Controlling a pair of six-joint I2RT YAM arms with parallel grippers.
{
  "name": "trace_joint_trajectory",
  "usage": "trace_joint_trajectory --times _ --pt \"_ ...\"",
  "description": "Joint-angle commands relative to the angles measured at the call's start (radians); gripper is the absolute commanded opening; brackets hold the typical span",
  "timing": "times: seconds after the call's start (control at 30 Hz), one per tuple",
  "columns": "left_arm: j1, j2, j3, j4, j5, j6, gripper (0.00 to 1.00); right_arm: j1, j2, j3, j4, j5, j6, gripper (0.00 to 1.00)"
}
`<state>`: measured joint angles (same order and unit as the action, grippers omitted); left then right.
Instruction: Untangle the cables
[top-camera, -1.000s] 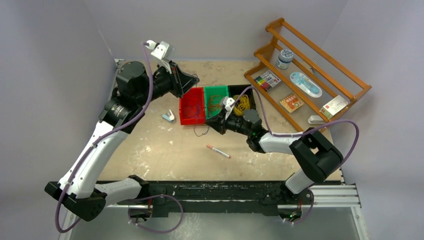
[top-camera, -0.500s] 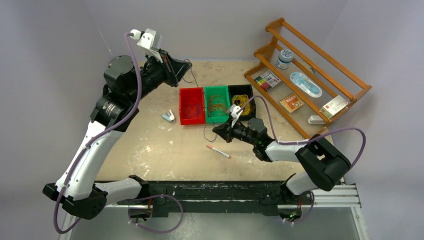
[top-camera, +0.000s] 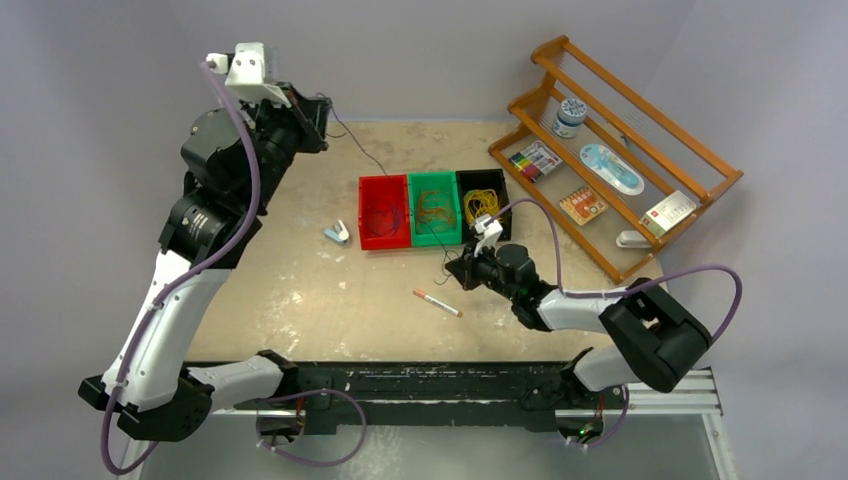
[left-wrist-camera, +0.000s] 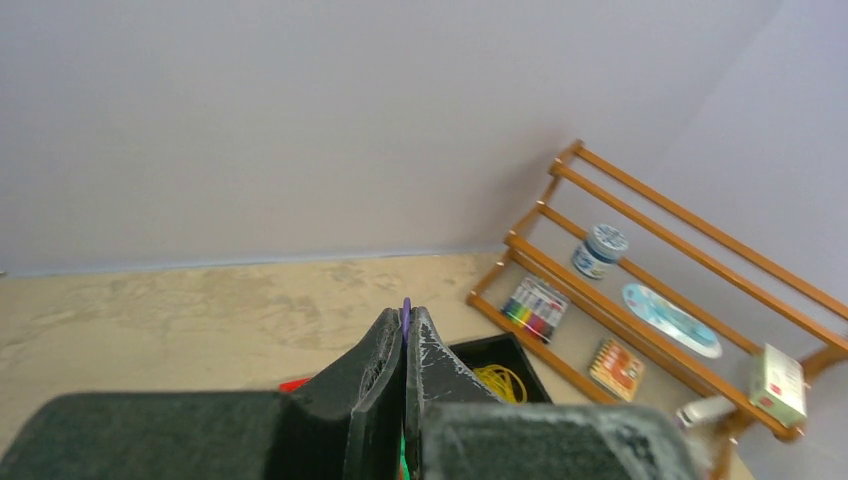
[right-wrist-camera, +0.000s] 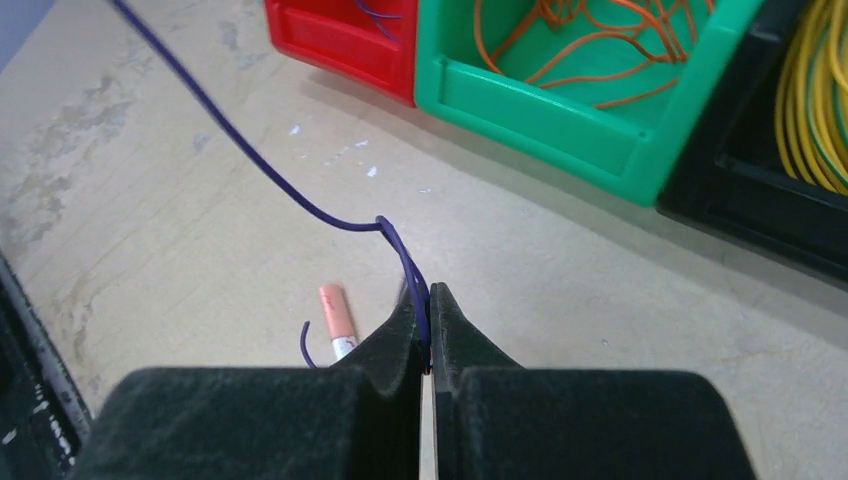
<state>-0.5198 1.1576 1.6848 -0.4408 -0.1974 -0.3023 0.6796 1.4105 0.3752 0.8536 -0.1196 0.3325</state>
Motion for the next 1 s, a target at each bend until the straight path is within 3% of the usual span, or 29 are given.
trace_joint_trajectory --times 0.0,0.13,0.3,0.47,0.6,0.77,0.97 --pt "-0.003 -0.048 0.037 0.021 -0.223 0.033 0.00 -0.002 0.001 0.017 -0.066 0.104 0.054 0.00" --pt "-0.003 -0.068 0.024 0.009 -0.340 0.042 0.00 -0.003 0.025 0.023 -0.060 0.092 0.061 0.00" --pt "-0.004 -0.074 0.004 -0.005 -0.373 0.050 0.00 -0.003 0.060 0.055 -0.089 0.045 0.039 0.00" --pt "-0.003 -0.061 -0.052 -0.011 -0.263 0.050 0.00 -0.003 0.107 0.128 -0.226 0.000 0.008 0.02" --pt "-0.003 -0.043 -0.132 -0.004 -0.119 0.022 0.00 -0.003 0.123 0.167 -0.259 -0.071 -0.036 0.13" --pt "-0.003 -0.047 -0.243 0.026 -0.043 -0.024 0.00 -0.003 0.116 0.206 -0.285 -0.089 -0.059 0.25" --pt "-0.003 -0.059 -0.308 0.047 -0.008 -0.047 0.00 -0.003 0.110 0.228 -0.289 -0.052 -0.059 0.25"
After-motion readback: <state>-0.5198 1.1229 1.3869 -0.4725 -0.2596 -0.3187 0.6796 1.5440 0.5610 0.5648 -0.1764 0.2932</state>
